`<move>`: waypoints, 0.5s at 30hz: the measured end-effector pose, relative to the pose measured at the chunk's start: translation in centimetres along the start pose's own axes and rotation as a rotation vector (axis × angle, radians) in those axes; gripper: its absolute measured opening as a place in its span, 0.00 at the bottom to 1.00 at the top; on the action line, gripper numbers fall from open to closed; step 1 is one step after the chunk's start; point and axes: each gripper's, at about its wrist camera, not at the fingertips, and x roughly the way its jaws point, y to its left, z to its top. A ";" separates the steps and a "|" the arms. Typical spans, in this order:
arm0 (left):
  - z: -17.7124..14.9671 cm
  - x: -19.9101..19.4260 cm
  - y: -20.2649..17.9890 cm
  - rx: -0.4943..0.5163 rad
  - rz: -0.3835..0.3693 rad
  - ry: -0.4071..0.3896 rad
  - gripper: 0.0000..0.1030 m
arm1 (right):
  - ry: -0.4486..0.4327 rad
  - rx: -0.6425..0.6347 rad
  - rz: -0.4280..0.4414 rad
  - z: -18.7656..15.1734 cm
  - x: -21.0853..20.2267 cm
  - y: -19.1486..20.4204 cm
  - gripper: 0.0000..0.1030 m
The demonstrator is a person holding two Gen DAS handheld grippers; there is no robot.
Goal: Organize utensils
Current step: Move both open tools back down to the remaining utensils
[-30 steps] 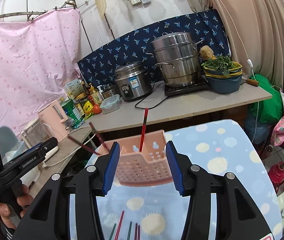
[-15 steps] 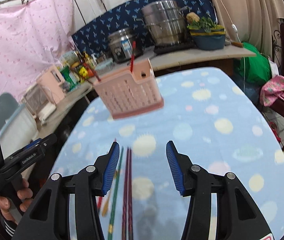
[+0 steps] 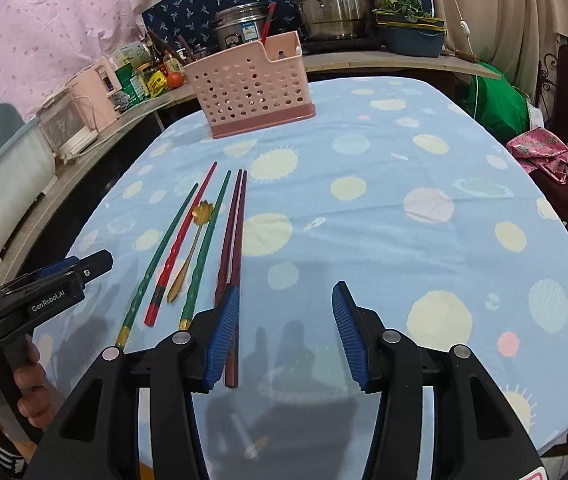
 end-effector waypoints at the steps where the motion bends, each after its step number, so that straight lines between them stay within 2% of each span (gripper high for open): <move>1: -0.5 0.0 -0.1 0.004 -0.002 0.006 0.58 | 0.005 -0.006 0.000 -0.4 0.1 0.2 0.46; 10: -3.1 -0.1 -0.5 0.011 -0.033 0.043 0.58 | 0.057 -0.043 0.019 -2.5 1.2 1.5 0.46; 15: -3.9 0.0 -0.8 0.023 -0.034 0.046 0.57 | 0.060 -0.060 0.017 -3.0 1.4 2.1 0.43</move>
